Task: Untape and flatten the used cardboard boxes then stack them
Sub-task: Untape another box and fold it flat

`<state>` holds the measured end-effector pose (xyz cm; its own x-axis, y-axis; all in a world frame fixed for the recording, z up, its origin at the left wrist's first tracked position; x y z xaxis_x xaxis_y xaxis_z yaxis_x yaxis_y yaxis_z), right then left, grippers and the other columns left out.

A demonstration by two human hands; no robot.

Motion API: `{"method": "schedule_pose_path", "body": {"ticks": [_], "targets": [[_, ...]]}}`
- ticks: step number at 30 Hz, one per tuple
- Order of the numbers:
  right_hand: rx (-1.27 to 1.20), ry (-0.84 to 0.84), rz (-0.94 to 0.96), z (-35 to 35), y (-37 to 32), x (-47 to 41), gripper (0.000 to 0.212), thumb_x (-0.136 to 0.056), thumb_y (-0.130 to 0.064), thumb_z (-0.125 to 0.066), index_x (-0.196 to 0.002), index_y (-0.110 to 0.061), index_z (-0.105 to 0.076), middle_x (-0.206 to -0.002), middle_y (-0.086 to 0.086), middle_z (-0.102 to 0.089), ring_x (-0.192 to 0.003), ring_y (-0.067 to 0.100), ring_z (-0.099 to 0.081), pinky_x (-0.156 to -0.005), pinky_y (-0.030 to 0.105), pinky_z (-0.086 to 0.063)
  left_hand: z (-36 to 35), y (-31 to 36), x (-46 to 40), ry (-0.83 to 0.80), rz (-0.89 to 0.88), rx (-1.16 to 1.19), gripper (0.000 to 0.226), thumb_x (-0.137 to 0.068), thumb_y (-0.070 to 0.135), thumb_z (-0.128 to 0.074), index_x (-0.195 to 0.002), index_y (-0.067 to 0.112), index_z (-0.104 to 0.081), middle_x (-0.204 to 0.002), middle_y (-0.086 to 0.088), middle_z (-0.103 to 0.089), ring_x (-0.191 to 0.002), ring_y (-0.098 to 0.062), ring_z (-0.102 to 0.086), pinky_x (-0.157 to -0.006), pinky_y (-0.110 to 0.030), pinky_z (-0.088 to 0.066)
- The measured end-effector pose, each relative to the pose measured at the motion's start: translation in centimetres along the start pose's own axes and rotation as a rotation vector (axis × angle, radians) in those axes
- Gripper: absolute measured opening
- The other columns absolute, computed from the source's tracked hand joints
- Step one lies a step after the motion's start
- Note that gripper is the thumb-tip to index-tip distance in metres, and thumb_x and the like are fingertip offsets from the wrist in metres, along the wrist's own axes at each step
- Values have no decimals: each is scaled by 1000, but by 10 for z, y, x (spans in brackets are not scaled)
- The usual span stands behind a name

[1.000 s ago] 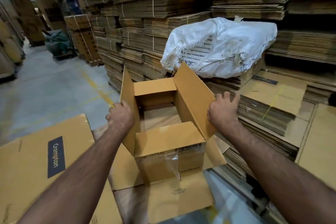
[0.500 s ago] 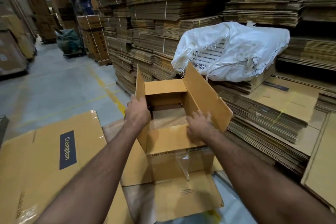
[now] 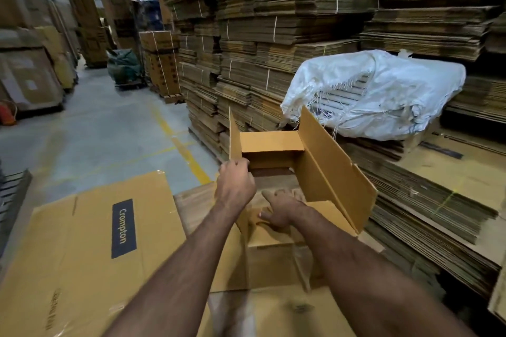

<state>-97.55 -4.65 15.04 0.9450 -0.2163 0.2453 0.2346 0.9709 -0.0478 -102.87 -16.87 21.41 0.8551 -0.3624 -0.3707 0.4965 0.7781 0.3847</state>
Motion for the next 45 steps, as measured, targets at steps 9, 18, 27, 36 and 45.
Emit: {"method": "schedule_pose_path", "body": {"ticks": [9, 18, 27, 36, 45], "targets": [[29, 3, -96, 5, -5, 1, 76, -91, -64, -45, -153, -25, -25, -158, 14, -29, -147, 36, -18, -118, 60, -5, -9, 15, -1, -8, 19, 120, 36, -91, 17, -44, -124, 17, -61, -123, -5, -62, -123, -27, -48, -98, -37, -40], [44, 118, -201, 52, -21, 13, 48, -86, -49, -63, -131, -33, -54, -138, 5, -51, -134, 32, -30, -103, 56, -29, -5, 28, 8, -34, 150, 128, 28, -95, 24, -43, -117, 19, -60, -117, -6, -57, -113, -28, -49, -89, -40, -47], [175, 171, -269, 74, -47, 87, 18, -95, -27, -59, -105, -16, -68, -105, 2, -67, -97, 25, -62, -84, 45, -48, -3, -11, -9, 3, 249, 259, 30, -94, 29, -42, -91, 12, -66, -103, -11, -63, -97, -36, -57, -76, -35, -45], [-180, 185, -219, 52, -81, 97, 23, -89, -36, -68, -93, -14, -63, -101, 8, -61, -103, 30, -59, -86, 46, -54, -20, -5, -11, -75, 313, 587, 32, -93, 23, -45, -62, 21, -55, -87, -7, -64, -93, -36, -58, -87, -42, -48], [-60, 160, -267, 56, -68, 98, 30, -95, -12, -56, -125, -10, -59, -121, 15, -55, -122, 37, -46, -91, 70, -44, -19, -1, -8, -210, 192, 934, 36, -94, 2, -44, -84, 23, -71, -137, -3, -56, -129, -21, -48, -111, -41, -38]]}}
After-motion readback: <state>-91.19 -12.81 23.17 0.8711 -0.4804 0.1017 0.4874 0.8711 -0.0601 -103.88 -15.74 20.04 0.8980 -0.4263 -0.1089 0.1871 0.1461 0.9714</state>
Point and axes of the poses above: each hand's wrist, its own x-axis away from the middle knuckle, its own z-axis out of the back of the hand, y = z × x, the point moved 4 cm from there along -x, towards the middle knuckle
